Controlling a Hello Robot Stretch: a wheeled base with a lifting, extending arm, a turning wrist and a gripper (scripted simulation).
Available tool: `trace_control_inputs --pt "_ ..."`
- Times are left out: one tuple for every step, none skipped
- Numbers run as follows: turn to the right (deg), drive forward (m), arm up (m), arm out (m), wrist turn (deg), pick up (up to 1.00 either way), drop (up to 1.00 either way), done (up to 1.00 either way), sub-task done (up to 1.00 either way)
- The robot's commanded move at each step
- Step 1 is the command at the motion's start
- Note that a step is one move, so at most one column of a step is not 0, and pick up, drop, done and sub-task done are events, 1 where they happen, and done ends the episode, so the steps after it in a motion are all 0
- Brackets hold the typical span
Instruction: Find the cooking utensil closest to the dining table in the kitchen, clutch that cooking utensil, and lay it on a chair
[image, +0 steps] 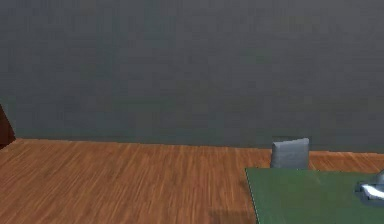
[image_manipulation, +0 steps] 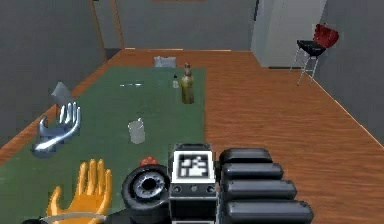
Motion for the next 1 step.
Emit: trace_control_inputs --pt "0.0 0.00 0.00 0.00 0.0 0.00 0.00 1.00 0.00"
